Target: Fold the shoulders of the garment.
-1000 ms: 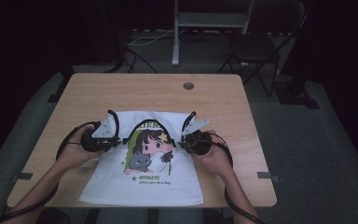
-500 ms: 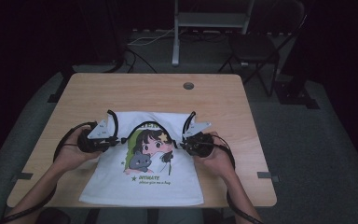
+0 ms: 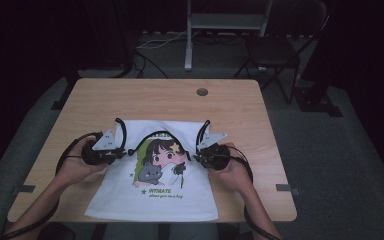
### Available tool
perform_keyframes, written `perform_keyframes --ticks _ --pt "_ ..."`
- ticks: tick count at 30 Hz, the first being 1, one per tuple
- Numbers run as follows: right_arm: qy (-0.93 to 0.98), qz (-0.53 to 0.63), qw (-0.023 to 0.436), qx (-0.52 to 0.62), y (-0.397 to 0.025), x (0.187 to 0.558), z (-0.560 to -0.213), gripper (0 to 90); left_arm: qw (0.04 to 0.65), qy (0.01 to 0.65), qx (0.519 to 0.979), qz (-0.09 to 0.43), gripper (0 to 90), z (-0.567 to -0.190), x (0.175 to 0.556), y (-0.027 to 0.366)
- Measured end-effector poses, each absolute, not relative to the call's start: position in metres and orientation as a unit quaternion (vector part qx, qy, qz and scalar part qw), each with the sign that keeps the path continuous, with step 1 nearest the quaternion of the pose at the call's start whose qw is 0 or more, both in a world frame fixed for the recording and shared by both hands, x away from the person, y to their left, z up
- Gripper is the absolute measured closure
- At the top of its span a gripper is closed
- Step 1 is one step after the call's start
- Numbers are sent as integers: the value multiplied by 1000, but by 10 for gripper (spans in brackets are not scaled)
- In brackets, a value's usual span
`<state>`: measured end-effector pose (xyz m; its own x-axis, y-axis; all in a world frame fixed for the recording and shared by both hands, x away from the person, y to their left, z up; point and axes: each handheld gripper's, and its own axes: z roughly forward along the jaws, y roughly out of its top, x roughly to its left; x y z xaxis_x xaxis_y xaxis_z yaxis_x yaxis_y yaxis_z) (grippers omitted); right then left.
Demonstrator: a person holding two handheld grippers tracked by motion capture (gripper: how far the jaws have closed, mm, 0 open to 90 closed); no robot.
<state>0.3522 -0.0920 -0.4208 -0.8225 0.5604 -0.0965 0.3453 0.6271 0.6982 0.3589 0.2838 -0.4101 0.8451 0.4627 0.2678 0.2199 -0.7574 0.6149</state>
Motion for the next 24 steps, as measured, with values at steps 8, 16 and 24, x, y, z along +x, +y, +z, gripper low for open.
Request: perform_keyframes --ticks 8,16,24 --pt "890 351 151 248 -92 350 -418 785 298 182 916 198 761 -408 358 285" --pt "862 414 146 254 -105 352 -395 706 364 214 887 188 640 -389 365 294" --pt "856 400 145 292 -94 373 -403 646 333 220 897 189 602 -400 381 265"
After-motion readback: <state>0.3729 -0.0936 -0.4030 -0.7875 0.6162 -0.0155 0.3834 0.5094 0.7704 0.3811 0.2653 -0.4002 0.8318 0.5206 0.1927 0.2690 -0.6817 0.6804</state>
